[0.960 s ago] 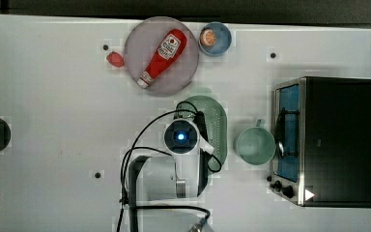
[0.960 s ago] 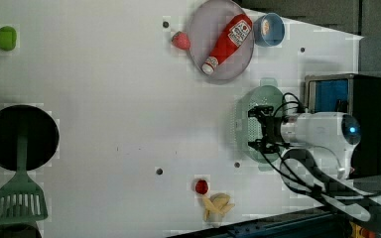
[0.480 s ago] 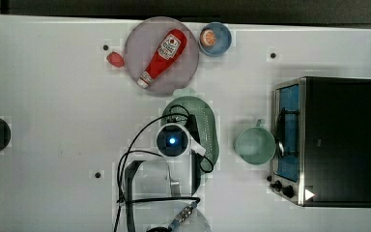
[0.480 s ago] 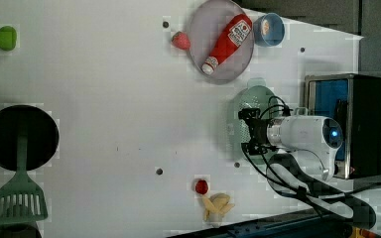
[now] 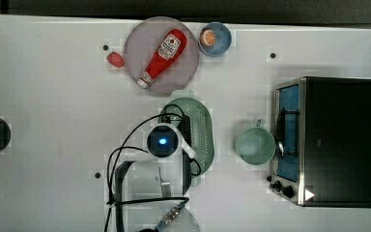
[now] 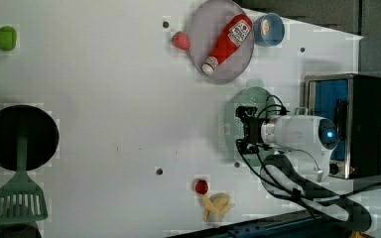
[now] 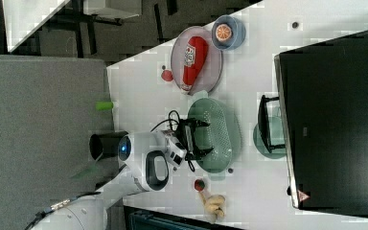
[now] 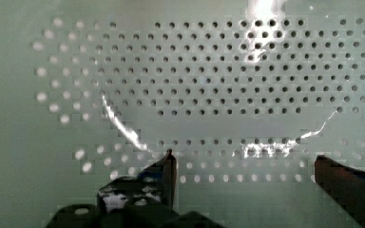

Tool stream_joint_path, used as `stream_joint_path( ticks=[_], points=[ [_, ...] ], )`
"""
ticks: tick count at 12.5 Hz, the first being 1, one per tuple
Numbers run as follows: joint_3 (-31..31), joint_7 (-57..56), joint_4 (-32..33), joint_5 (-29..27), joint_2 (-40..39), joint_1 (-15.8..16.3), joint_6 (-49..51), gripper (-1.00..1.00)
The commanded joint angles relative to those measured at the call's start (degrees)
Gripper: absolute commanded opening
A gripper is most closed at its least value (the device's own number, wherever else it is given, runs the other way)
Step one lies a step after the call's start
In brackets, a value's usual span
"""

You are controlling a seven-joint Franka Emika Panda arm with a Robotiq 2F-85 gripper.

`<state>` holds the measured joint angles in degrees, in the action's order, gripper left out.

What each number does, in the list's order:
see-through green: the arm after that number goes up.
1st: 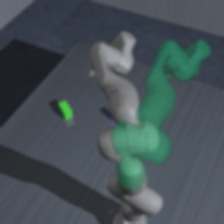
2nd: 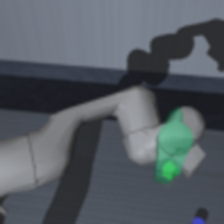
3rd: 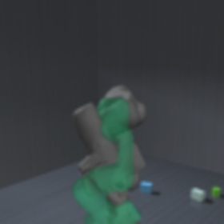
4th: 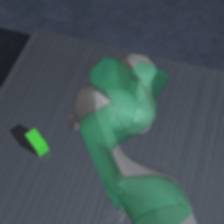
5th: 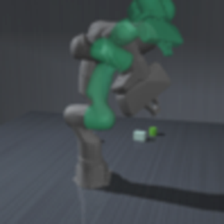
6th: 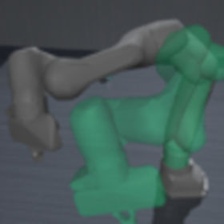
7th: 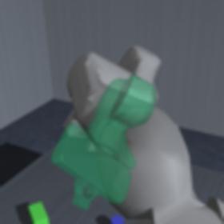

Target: Drag strainer right to left.

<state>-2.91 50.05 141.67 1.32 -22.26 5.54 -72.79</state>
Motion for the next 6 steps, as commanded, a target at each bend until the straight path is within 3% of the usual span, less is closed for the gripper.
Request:
stream_joint_path(
  ticks=[1,6],
  points=[
    [-2.8,9.6,-2.0,0.0,-0.4,4.9,2.2,1.0],
    [-5.8,16.2,-6.5,0.0,-2.6,9.2,5.2,1.0]
  ],
)
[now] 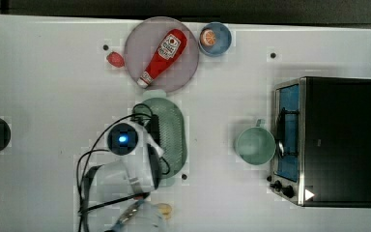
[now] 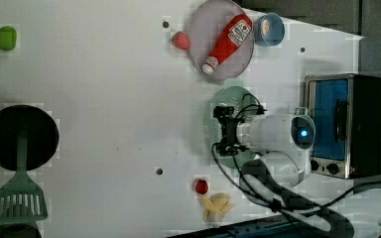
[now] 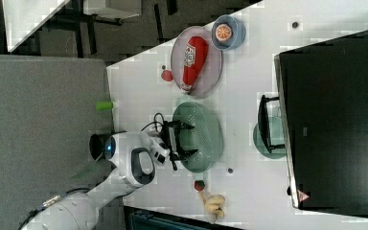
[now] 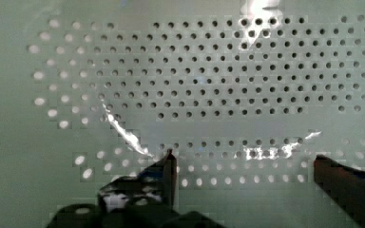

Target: Drag strainer right to left.

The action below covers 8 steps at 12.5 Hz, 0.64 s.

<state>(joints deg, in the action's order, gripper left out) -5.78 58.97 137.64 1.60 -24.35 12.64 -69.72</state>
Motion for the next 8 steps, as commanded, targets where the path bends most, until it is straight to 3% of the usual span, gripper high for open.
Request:
stream_joint_path(
  ticks=[1,8],
  points=[
    [-3.3,8.5,-3.7,-0.3,-1.1,3.0,2.7,1.0],
    [-3.9,15.4,-12.6,-1.1,-5.5,9.9,7.0,1.0]
  ],
)
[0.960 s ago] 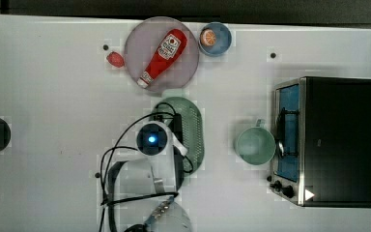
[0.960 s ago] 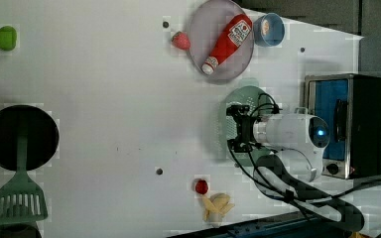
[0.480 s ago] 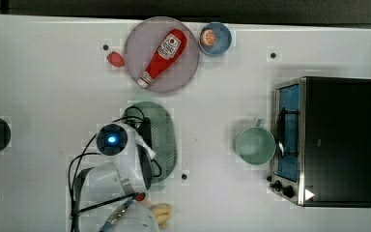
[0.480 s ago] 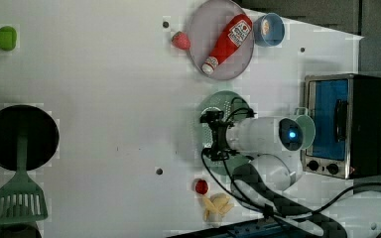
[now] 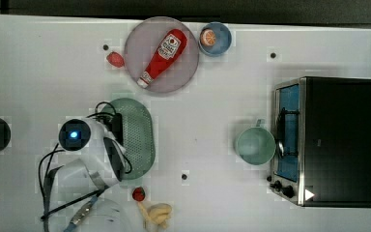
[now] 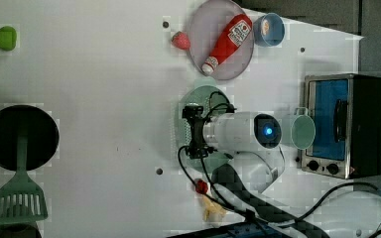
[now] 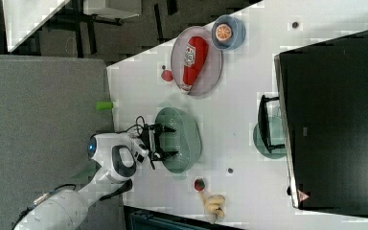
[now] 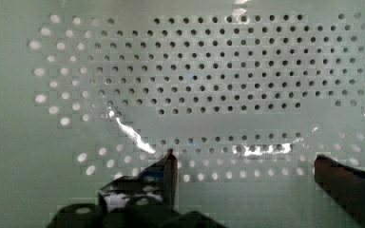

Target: Drag strainer right to left.

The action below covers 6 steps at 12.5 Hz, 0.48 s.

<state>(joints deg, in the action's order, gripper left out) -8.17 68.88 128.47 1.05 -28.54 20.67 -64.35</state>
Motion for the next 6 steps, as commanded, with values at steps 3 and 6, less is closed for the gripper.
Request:
stream_joint_path(
  ticks=[3,6],
  points=[
    [-1.6,6.8,-6.1,-2.8,-3.0,4.5,1.6,1.0],
    [-1.6,6.9,-9.1,-4.9,-4.8,6.6,1.6,1.0]
  ],
)
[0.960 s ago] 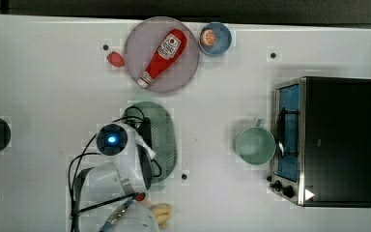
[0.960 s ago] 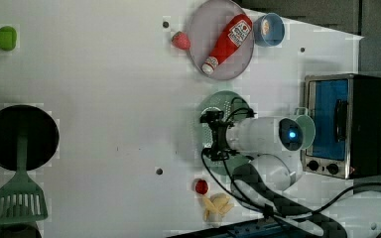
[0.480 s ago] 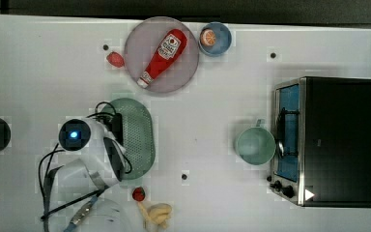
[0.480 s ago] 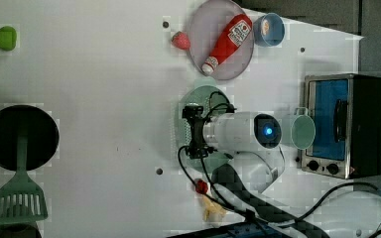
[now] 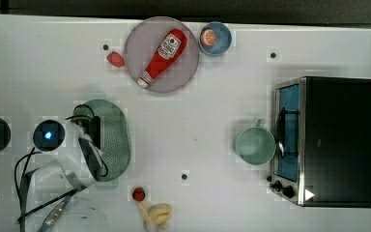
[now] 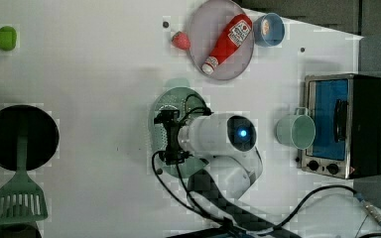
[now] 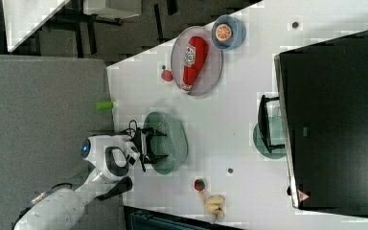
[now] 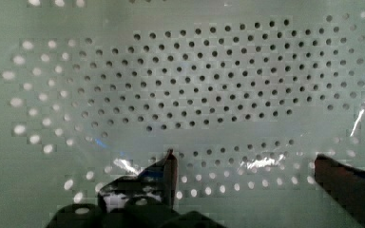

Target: Drag strainer right to left.

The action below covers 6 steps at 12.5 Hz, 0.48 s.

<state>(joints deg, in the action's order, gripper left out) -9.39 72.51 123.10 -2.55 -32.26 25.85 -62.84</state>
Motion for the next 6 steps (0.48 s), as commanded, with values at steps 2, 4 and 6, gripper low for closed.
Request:
stream_joint_path(
  ticks=[2,4,6],
  points=[
    [-0.3,3.4,-5.7,-2.8,-2.3,2.7,0.1,1.0],
    [-0.3,3.4,-7.5,-4.1,-3.5,3.7,0.0,1.0],
    [-0.3,3.5,-8.9,-4.2,-4.2,4.6,0.1,1.0]
  ],
)
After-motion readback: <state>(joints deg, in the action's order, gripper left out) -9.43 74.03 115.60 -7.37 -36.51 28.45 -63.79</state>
